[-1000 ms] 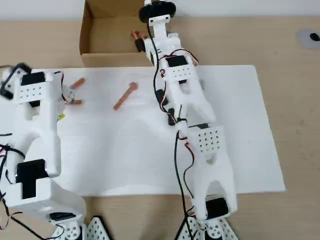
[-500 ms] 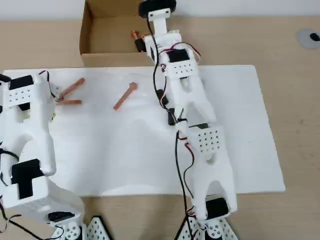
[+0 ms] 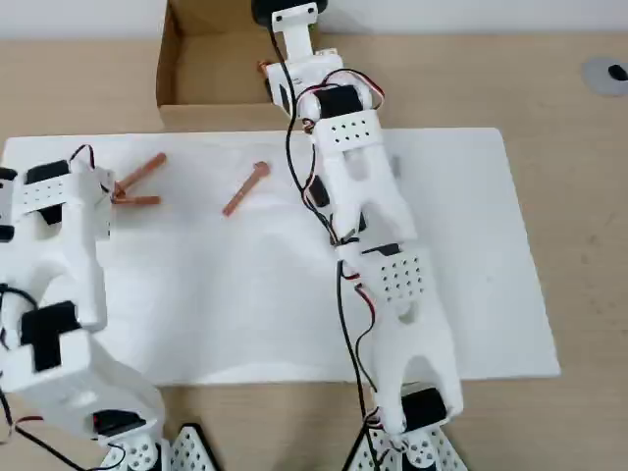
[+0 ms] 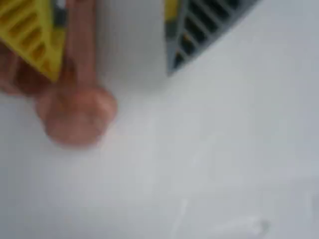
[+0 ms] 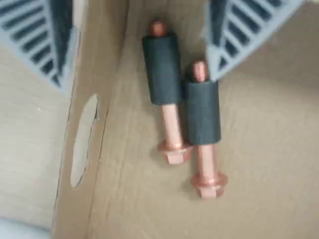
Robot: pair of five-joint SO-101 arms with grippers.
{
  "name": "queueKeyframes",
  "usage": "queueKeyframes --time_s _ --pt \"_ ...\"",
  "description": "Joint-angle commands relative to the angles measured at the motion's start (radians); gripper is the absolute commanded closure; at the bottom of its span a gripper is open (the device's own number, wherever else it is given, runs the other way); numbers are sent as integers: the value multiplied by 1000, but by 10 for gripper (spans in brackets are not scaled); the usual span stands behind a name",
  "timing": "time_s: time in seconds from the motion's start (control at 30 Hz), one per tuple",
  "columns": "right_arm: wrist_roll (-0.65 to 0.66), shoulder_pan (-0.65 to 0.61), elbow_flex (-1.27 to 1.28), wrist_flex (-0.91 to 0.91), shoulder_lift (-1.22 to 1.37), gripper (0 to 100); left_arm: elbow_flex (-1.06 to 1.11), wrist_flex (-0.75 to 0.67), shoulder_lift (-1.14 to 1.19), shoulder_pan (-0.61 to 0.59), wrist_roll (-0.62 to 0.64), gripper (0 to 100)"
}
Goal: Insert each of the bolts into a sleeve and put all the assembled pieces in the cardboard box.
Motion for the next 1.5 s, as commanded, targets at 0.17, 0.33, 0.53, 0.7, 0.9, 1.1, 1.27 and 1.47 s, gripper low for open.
queueKeyframes --time_s 0.17,0.33,0.53,0.7,0.9,1.1,1.27,1.47 --pt "-6 -22 -114 74 -41 773 -149 -20 194 -14 -3 847" --pt "-6 -21 -119 78 -41 773 -235 63 249 -15 -3 851" --pt "-6 -19 -119 77 -39 773 -256 109 251 -14 -55 972" --pt "-6 -19 -119 77 -39 773 -256 114 240 -18 -72 989" --pt "-6 -19 -119 77 -39 773 -354 262 177 -11 -132 990" --pt "-6 -19 -119 78 -39 773 -388 371 21 -11 -229 990" --pt "-6 -24 -116 78 -39 773 -373 442 -160 -15 -318 990" --pt "-8 -27 -119 123 -45 774 -288 470 -407 -17 -537 990"
